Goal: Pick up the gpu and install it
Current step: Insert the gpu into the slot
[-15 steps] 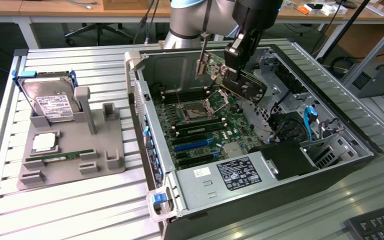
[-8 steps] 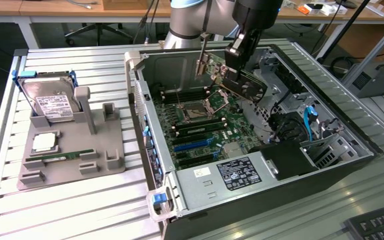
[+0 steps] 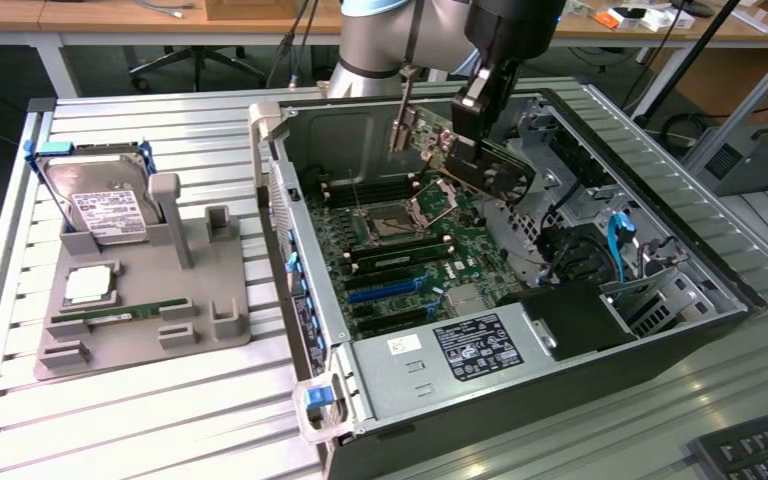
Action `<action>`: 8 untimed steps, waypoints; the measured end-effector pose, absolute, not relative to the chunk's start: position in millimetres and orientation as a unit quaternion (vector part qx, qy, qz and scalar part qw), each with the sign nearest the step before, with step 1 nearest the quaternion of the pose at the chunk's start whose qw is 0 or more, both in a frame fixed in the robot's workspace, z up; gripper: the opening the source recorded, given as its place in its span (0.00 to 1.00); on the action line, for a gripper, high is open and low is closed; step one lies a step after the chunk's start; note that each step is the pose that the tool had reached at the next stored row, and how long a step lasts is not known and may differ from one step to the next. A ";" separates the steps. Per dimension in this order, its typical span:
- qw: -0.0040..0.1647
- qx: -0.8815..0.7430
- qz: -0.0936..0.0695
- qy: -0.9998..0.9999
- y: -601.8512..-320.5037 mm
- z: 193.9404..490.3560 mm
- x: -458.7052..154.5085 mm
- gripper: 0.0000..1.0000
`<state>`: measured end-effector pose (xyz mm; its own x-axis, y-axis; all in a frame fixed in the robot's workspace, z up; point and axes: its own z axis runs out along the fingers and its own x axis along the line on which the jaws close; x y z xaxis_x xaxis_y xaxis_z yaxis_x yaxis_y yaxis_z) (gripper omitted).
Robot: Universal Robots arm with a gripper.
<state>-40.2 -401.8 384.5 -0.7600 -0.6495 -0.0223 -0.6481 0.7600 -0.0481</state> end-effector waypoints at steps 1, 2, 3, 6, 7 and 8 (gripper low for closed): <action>0.019 -0.348 -0.019 0.937 -401.8 384.5 -40.2 0.27; 0.019 -0.349 -0.019 0.937 -401.8 384.5 -40.2 0.27; 0.019 -0.351 -0.019 0.936 -401.8 384.5 -40.2 0.27; 0.019 -0.355 -0.019 0.934 -401.8 384.5 -40.2 0.27; 0.019 -0.357 -0.019 0.934 -401.8 384.5 -40.2 0.27; 0.019 -0.359 -0.019 0.933 -401.8 384.5 -40.2 0.27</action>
